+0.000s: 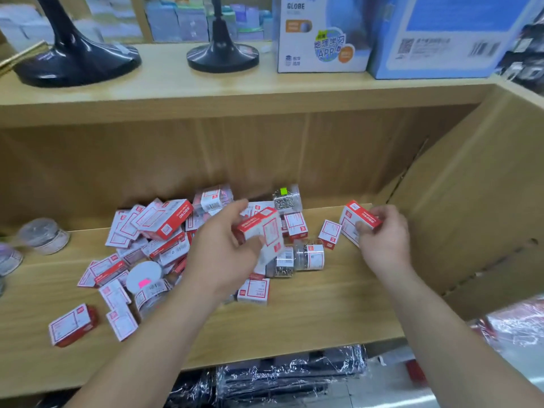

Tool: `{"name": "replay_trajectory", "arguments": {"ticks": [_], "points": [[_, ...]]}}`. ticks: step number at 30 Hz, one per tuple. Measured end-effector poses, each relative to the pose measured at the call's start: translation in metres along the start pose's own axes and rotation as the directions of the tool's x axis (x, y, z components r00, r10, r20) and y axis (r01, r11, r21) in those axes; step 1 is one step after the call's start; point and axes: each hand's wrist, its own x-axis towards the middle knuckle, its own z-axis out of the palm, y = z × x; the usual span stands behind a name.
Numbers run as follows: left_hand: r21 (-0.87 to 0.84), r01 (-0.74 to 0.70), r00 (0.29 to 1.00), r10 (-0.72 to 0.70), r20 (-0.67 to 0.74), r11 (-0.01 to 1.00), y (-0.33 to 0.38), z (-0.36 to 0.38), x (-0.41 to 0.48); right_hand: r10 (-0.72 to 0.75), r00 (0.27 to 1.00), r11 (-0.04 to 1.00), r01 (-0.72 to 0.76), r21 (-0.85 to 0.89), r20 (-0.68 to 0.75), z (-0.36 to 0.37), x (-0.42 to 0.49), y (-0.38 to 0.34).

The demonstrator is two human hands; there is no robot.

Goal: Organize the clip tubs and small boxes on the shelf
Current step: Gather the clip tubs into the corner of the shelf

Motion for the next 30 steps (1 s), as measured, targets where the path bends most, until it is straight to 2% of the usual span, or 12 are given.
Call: {"name": "replay_trajectory", "arguments": {"ticks": [3, 6, 10, 14, 16, 19, 20, 22, 25, 27, 30], "points": [[-0.18, 0.02, 0.997, -0.007, 0.071, 0.984, 0.006, 0.022, -0.011, -0.027, 1.0, 1.0, 0.026, 0.017, 0.014, -0.004, 0.01, 0.005], [-0.267, 0.049, 0.987, -0.005, 0.162, 0.962, 0.004, 0.054, -0.025, -0.081, 0.996, 0.997, 0.081, -0.001, 0.025, -0.008, 0.02, 0.012], [-0.24, 0.039, 0.96, 0.031, 0.279, 0.97, -0.003, 0.096, -0.039, -0.109, 0.992, 0.993, 0.106, 0.045, 0.07, -0.015, 0.024, 0.016], [-0.141, -0.035, 0.961, 0.072, 0.268, 0.989, -0.005, 0.125, -0.034, -0.237, 0.97, 0.959, 0.243, 0.148, -0.057, -0.041, -0.012, 0.016], [-0.116, -0.057, 0.961, 0.086, 0.263, 0.992, -0.002, 0.137, -0.026, -0.252, 0.967, 0.957, 0.245, 0.157, 0.028, -0.047, -0.033, 0.018], [-0.157, -0.106, 0.951, 0.146, 0.272, 0.982, 0.005, 0.149, -0.018, -0.141, 0.937, 0.982, 0.091, 0.168, 0.32, -0.04, -0.042, 0.032], [-0.175, -0.124, 0.942, 0.172, 0.288, 0.977, 0.008, 0.151, -0.017, -0.101, 0.921, 0.982, 0.031, 0.187, 0.377, -0.038, -0.041, 0.036], [-0.213, -0.137, 0.927, 0.201, 0.317, 0.967, 0.013, 0.149, -0.019, -0.043, 0.929, 0.986, -0.021, 0.166, 0.369, -0.036, -0.038, 0.043], [-0.233, -0.242, 0.925, 0.296, 0.237, 0.942, 0.011, 0.134, -0.021, 0.018, 0.959, 0.996, -0.043, 0.083, 0.281, -0.035, -0.034, 0.049], [-0.144, -0.345, 0.925, 0.362, 0.117, 0.927, 0.003, 0.115, -0.019, 0.015, 0.975, 0.998, -0.029, 0.061, 0.22, -0.034, -0.032, 0.046], [0.067, -0.422, 0.905, 0.424, -0.016, 0.904, -0.01, 0.082, -0.013, -0.068, 0.993, 0.996, 0.062, 0.066, 0.095, -0.034, -0.027, 0.034]]}}
